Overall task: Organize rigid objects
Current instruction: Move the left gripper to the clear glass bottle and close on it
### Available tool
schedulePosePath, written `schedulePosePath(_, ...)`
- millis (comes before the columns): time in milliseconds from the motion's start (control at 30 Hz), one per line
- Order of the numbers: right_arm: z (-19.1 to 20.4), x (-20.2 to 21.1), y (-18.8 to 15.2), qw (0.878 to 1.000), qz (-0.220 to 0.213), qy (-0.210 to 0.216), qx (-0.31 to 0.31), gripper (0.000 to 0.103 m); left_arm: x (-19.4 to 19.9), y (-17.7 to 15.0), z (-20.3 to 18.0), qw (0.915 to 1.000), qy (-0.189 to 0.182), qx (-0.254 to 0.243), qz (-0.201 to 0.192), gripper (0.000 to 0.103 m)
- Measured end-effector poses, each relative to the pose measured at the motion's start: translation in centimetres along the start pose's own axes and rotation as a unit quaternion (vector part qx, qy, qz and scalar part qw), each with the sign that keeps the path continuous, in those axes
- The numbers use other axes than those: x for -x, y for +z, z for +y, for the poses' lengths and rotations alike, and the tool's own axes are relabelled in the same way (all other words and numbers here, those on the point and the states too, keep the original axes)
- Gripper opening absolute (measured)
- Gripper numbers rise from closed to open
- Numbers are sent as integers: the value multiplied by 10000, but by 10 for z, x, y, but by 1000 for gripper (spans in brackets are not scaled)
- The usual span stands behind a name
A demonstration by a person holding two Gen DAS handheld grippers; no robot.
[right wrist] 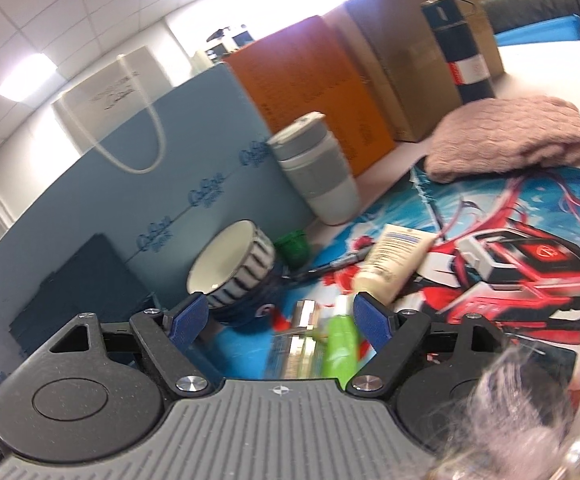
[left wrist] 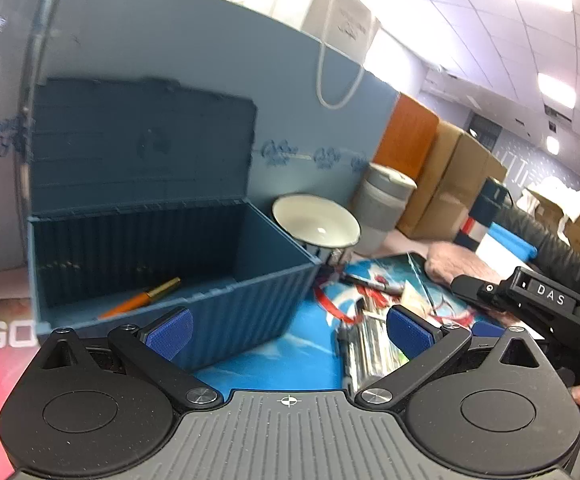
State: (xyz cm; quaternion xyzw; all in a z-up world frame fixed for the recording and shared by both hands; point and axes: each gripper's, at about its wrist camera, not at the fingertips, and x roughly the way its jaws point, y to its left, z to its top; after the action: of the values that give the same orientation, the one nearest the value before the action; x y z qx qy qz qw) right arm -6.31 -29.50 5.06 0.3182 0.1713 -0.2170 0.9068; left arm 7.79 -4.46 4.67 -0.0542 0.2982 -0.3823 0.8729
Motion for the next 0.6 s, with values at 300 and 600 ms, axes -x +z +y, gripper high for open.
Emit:
schedulePosePath(300,-36,-2,-1,9992,143,-80,-377,95,-9,-12,-17,9992,-317,-199,124,103)
schedulePosePath(600,-64,-9,0,9971,-116,14,-752,97,-40,-23,-50,9969,-428,-635,167,102)
